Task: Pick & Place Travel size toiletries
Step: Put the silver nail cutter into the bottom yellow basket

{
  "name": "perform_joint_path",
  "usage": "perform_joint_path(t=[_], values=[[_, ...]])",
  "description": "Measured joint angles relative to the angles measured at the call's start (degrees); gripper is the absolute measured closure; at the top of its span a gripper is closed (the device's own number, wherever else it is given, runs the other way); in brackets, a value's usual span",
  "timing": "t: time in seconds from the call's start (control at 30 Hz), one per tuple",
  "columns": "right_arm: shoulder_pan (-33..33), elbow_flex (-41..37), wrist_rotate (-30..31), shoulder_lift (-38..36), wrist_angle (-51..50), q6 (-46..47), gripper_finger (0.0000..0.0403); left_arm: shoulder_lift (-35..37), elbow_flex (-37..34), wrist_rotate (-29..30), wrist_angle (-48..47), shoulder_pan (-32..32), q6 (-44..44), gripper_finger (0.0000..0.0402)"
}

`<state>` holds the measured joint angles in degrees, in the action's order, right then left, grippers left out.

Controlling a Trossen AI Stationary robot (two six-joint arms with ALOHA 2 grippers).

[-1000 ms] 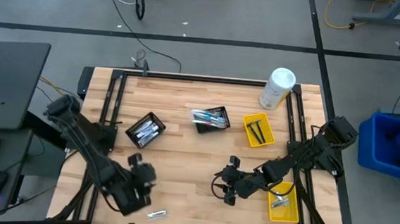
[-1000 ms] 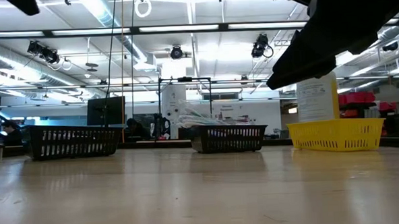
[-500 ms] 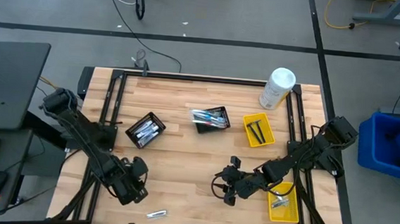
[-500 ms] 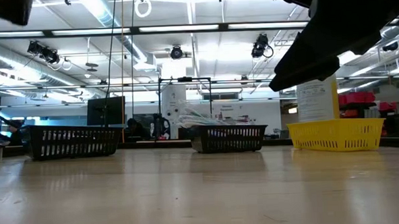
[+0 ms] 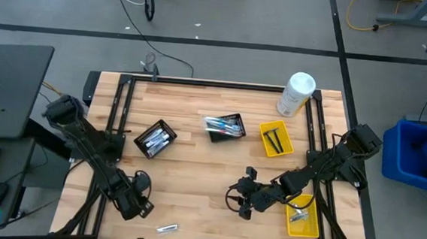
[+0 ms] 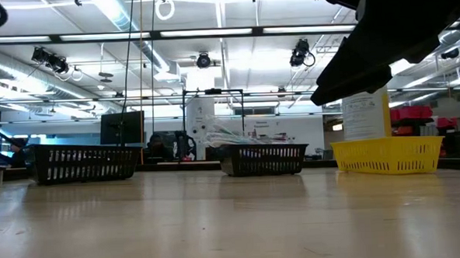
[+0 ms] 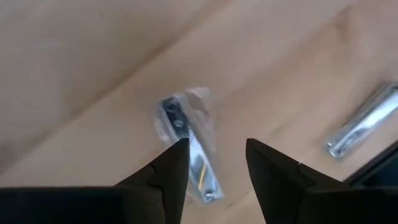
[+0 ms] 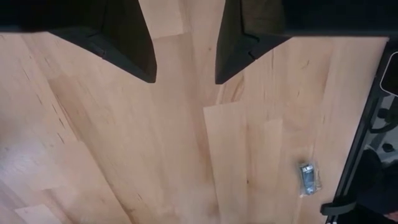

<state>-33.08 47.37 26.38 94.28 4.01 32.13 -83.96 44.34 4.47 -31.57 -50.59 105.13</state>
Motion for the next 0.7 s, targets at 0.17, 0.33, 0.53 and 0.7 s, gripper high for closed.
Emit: perform_joint_path(t=[0.17,0.33,0.53,0.7], values=[[0.0,0.0,-0.03,0.0,-0.1,0.0,0.0231,-3.67,0.02,-0.77,1.51,-1.48,1.75,0.0243],[0.0,0.0,0.01,0.0,-0.24,-0.16,0.0233,-7.74,0.41,-3.22,2.61,-2.04,1.64,0.0248],[0.0,0.0,0.05,0.0,-0.31,-1.33,0.0235,-8.08,0.5,-2.26,2.08,-2.11,0.65,0.0253],[0.07,0.0,0.1,0.0,0.07,-2.93,0.0235,-8.18,0.44,-1.8,1.23,-2.13,0.02,0.0281]])
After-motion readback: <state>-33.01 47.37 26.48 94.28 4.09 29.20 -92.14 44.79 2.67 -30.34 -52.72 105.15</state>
